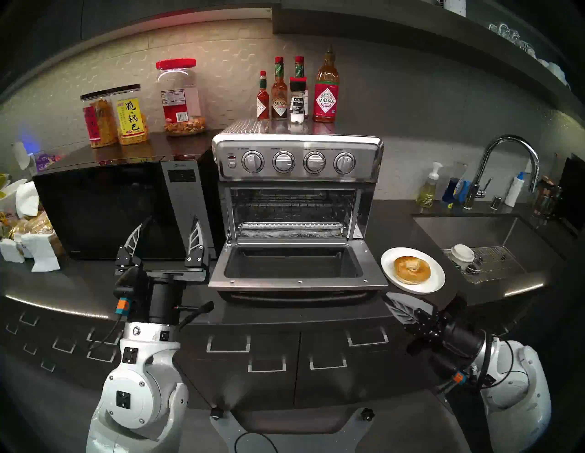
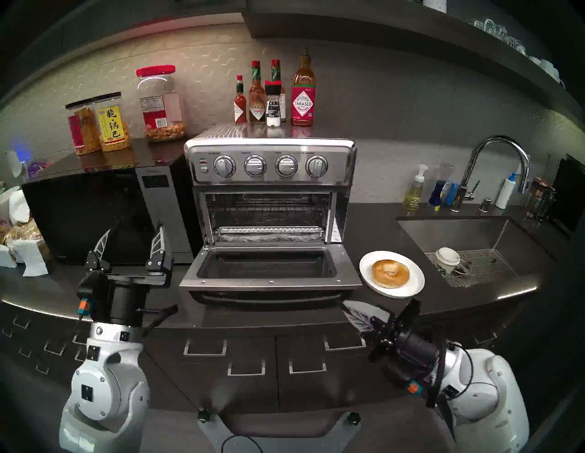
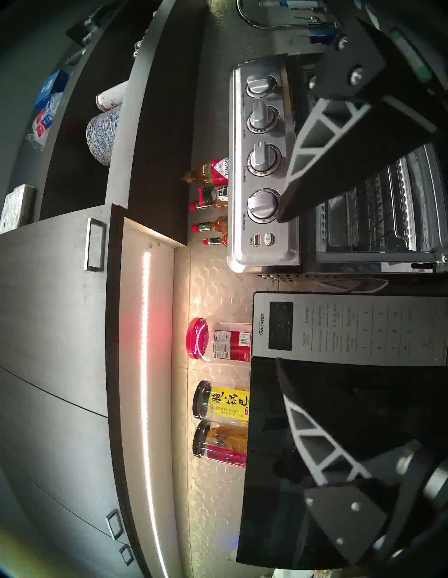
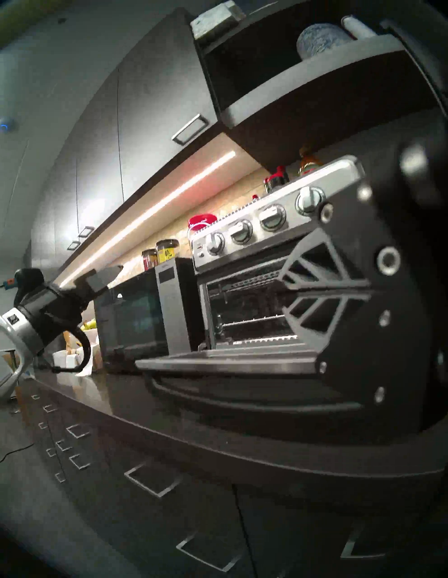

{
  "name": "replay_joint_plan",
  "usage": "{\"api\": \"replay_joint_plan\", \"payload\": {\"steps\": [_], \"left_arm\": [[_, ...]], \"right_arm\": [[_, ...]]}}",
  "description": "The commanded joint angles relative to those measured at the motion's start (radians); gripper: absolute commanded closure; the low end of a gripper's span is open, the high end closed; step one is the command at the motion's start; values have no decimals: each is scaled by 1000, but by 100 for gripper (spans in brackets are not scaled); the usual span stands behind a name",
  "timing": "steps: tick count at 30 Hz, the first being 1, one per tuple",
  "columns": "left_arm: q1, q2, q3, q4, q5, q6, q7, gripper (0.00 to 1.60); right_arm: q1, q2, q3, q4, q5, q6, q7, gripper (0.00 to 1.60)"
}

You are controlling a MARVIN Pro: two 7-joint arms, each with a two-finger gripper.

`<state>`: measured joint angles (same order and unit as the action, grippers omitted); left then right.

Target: Open the oven and place the bagel inside on the rack

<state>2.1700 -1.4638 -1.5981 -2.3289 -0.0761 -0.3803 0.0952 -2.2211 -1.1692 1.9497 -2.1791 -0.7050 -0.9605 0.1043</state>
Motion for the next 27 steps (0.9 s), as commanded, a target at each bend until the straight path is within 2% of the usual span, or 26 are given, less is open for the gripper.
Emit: {"api": "replay_joint_plan", "payload": {"steps": [1,4,9,13,21,25,26,27], "left_arm": [[5,1,0,-23,1,-2,-1,0],[5,1,0,-24,1,-2,-1,0],[5,1,0,-24,1,-2,-1,0],[5,1,0,-23,1,-2,-1,0],[3,1,0,-20,1,-4,-1,0],[2,1,0,-18,1,-4,-1,0],[2,1,0,-18,1,-4,-1,0],[2,1,0,-18,1,-4,-1,0]], "right_arm": [[-101,24,77,-36,91,1,-89,160],[-96,50,95,-10,118,1,-111,160],[-40,81,135,43,188,1,-130,160],[-16,152,164,59,239,1,-99,160],[113,261,188,89,317,130,-1,160],[158,308,199,102,353,193,61,160],[153,303,208,93,360,208,71,160],[187,345,198,113,371,221,80,156]]}}
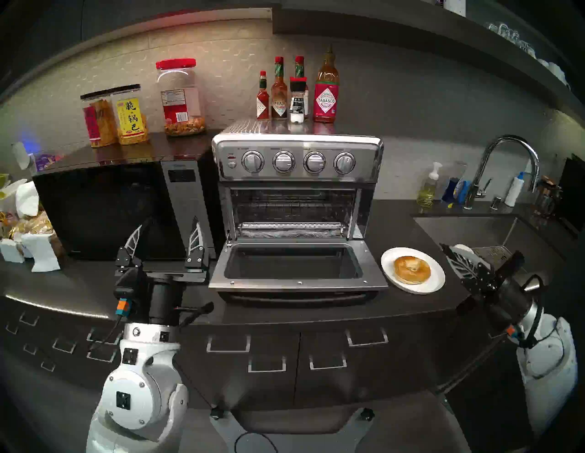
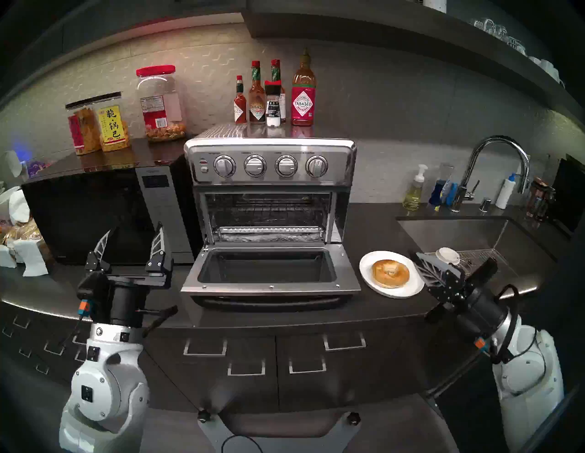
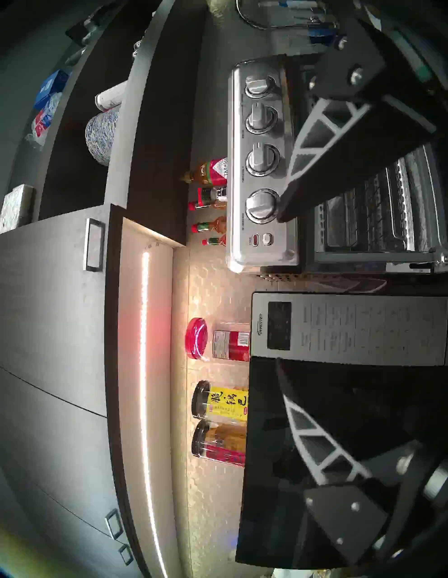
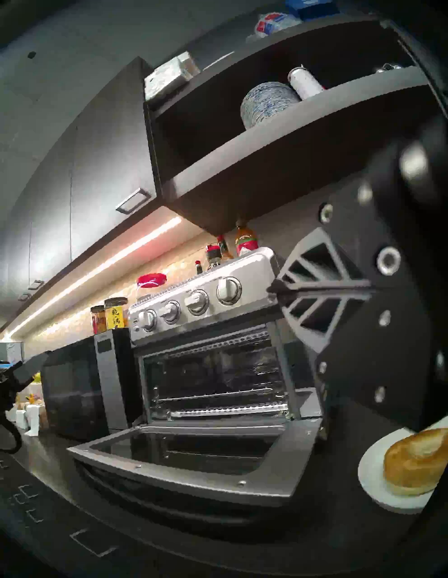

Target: Open the oven and place the bagel inside on the rack

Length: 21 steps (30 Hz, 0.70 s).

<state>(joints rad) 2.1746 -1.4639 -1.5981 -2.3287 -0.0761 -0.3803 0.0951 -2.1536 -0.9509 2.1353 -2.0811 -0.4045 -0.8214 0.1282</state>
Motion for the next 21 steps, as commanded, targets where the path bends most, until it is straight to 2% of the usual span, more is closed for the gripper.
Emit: {"api": "replay_joint_plan", "payload": {"steps": [1,4,7,11,13,14,15,16,17,21], "left_arm": [[-3,1,0,-18,1,-4,-1,0],[-3,1,0,-17,1,-4,-1,0],[-3,1,0,-18,1,-4,-1,0],[-3,1,0,-18,1,-4,-1,0],[-3,1,0,-18,1,-4,-1,0],[-3,1,0,-17,1,-4,-1,0],[-3,1,0,-17,1,-4,-1,0],[-3,1,0,-18,1,-4,-1,0],[-4,1,0,-17,1,-4,-1,0],[-4,1,0,-17,1,-4,-1,0]], "right_arm": [[123,123,20,10,84,102,69,0],[129,130,30,8,102,124,86,0],[182,186,31,39,157,175,153,0],[212,223,33,61,204,208,205,0],[217,258,43,74,235,225,246,0],[229,243,49,75,238,228,270,0],[230,277,53,90,250,230,290,0],[244,261,54,93,254,234,311,0],[242,291,58,104,268,240,342,0],[264,326,61,117,315,262,425,0]]}}
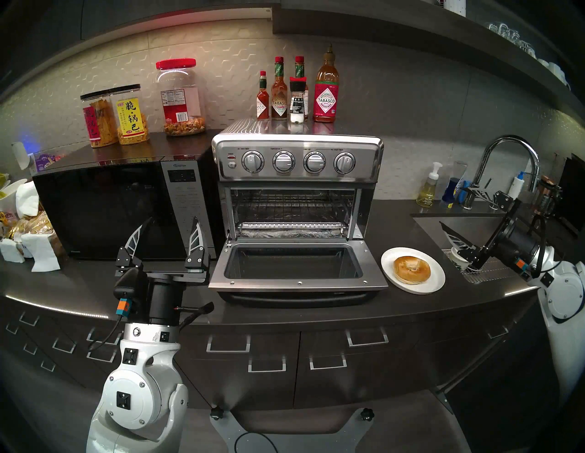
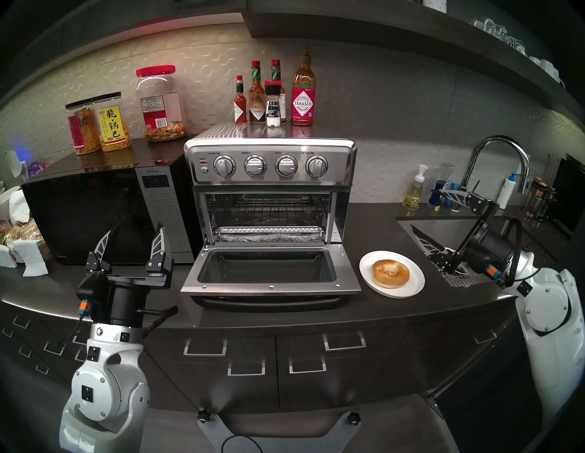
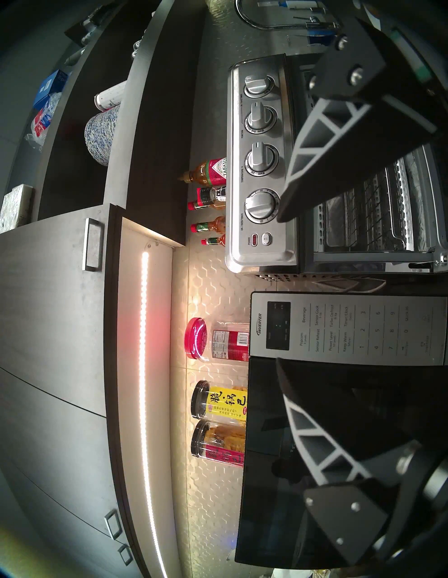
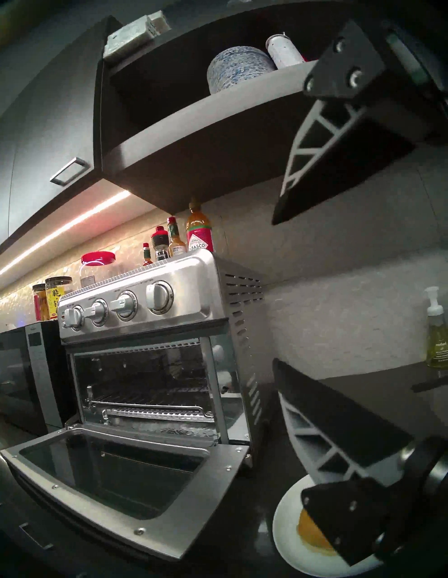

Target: Open the oven and place the bagel inside on the rack

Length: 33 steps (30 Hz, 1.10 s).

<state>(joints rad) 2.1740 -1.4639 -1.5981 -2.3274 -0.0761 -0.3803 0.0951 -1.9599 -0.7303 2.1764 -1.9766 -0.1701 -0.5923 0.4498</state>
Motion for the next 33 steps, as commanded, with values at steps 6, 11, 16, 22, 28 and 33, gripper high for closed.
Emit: {"api": "replay_joint_plan", "payload": {"steps": [6,11,16,22,28,33], "left_arm": [[-4,1,1,-17,1,-4,-1,0],[-4,1,1,-18,1,-4,-1,0],[-2,1,1,-20,1,-4,-1,0],[-1,1,0,-22,1,-3,-1,0],[1,1,0,-24,1,-2,-1,0],[2,1,0,-26,1,-2,-1,0]], "right_arm": [[83,168,16,28,153,57,230,0],[82,215,7,38,261,79,332,0],[90,283,1,69,417,98,430,0],[111,333,-8,110,577,130,552,0],[130,401,-35,166,721,144,650,0],[148,424,-71,187,733,137,657,0]]}}
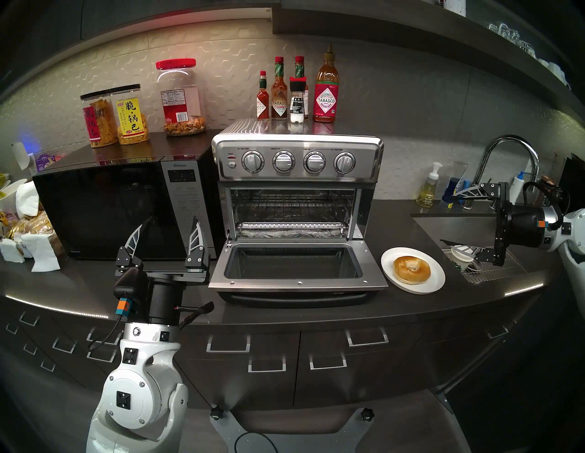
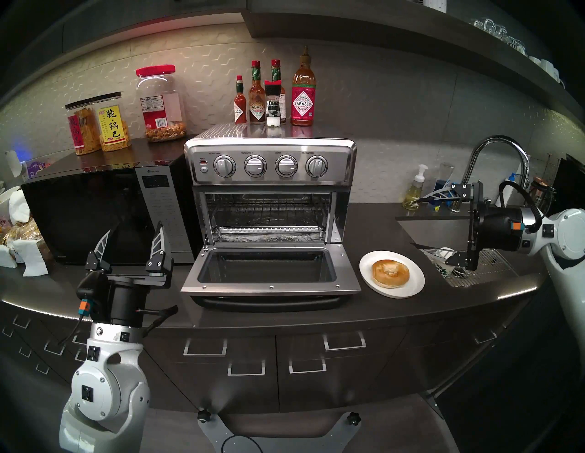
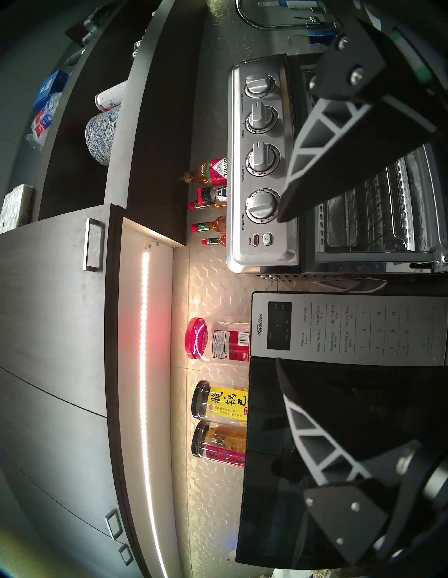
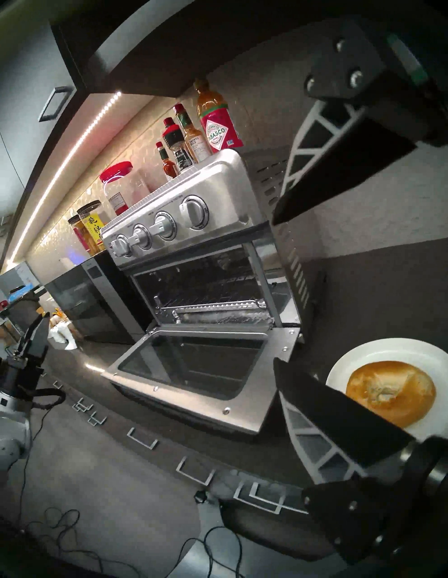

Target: Open the oven and place the bagel inside on the rack

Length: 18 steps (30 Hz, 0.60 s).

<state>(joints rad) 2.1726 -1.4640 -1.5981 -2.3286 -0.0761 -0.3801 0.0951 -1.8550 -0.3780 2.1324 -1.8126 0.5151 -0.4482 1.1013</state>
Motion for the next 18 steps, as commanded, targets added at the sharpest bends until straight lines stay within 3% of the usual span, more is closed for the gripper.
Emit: {"api": "replay_joint_plan", "payload": {"steps": [1,9,13,18], "left_arm": [[3,1,0,-24,1,-2,-1,0],[3,1,0,-24,1,-2,-1,0],[3,1,0,-25,1,-2,-1,0],[2,1,0,-23,1,-3,-1,0]], "right_arm": [[44,88,-47,30,40,-25,15,0],[59,105,-189,40,-125,-95,-94,0],[96,134,-246,58,-153,-102,-128,0],[131,184,-266,70,-156,-84,-110,0]]}}
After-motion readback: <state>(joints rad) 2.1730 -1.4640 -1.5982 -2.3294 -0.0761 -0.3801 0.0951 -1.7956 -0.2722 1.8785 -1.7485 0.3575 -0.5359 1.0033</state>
